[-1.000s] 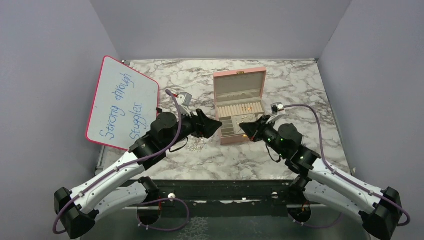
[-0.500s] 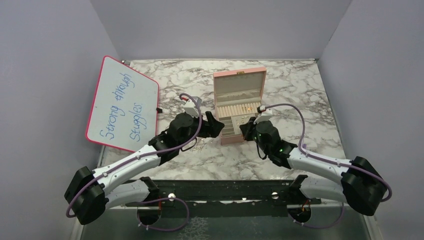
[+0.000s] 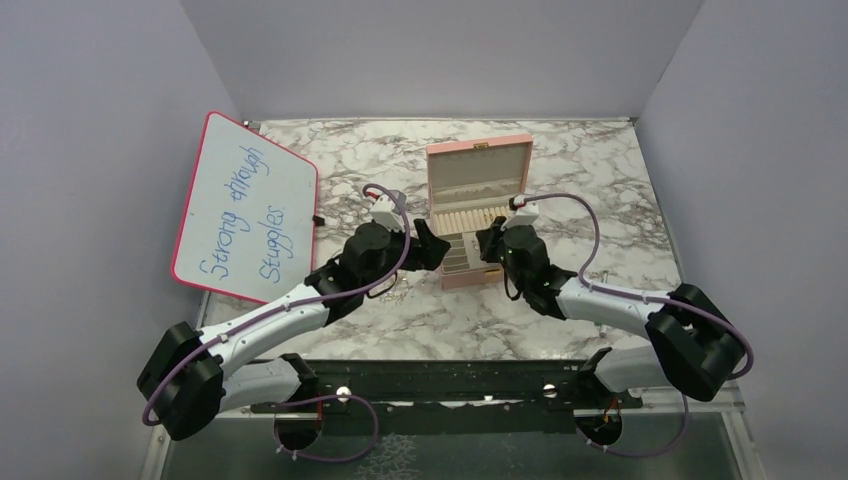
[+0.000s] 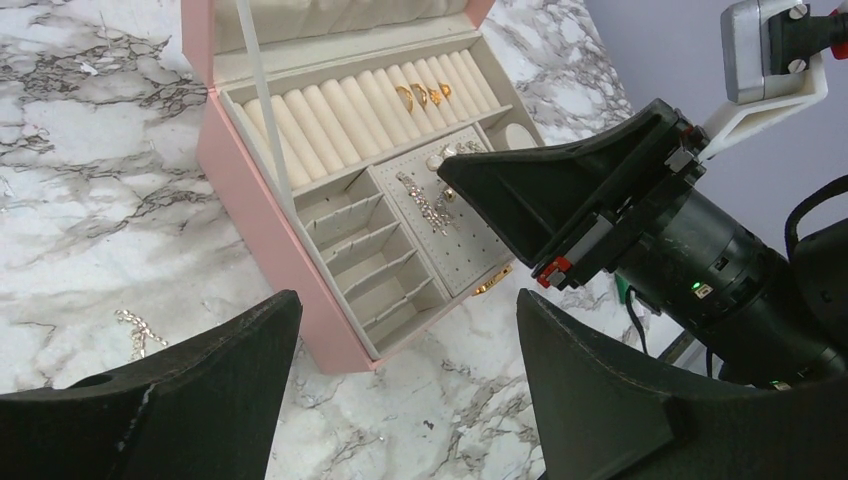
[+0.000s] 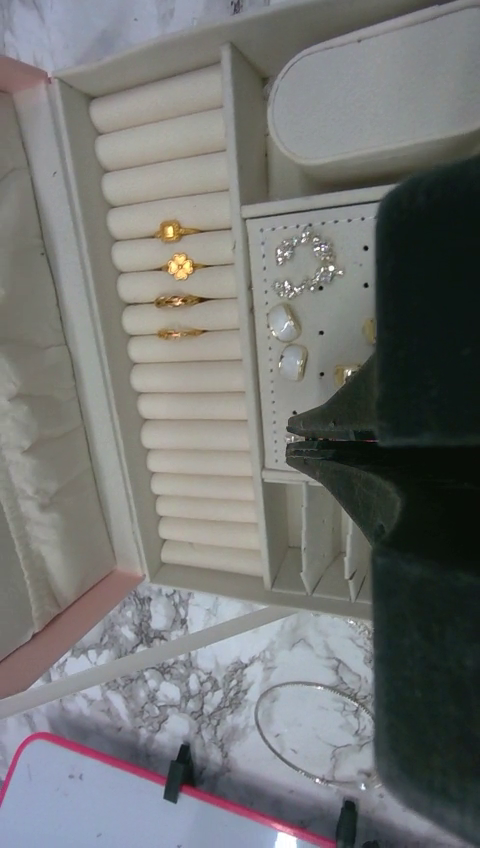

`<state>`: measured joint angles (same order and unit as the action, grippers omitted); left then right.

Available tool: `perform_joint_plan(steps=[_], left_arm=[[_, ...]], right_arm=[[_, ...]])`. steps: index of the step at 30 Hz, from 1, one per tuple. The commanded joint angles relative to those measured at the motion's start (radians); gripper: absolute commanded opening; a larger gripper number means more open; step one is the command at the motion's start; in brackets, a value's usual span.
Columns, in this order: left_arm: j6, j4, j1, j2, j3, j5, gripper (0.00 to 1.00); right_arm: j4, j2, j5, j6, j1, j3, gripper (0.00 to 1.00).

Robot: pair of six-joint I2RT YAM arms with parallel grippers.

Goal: Organize the mixed jewelry
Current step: Place the jewelry in the jewelry box.

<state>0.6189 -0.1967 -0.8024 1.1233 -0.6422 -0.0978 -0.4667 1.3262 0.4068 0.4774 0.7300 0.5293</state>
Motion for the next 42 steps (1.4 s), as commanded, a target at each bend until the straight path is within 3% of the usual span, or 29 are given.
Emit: perform_joint_plan(steps=[1,42], left_arm=[[-0.013,-0.044,0.015,0.001,-0.014,-0.004,0.8],[0.007,-0.047,0.062,0.015,-0.009,0.041,0.8]], right_arm=[[-0.067,0.047,-0.004,-0.007,-0.02,0.046,0.01],[0.019,0.115,-0.166,0.018,-0.101,0.091,0.01]])
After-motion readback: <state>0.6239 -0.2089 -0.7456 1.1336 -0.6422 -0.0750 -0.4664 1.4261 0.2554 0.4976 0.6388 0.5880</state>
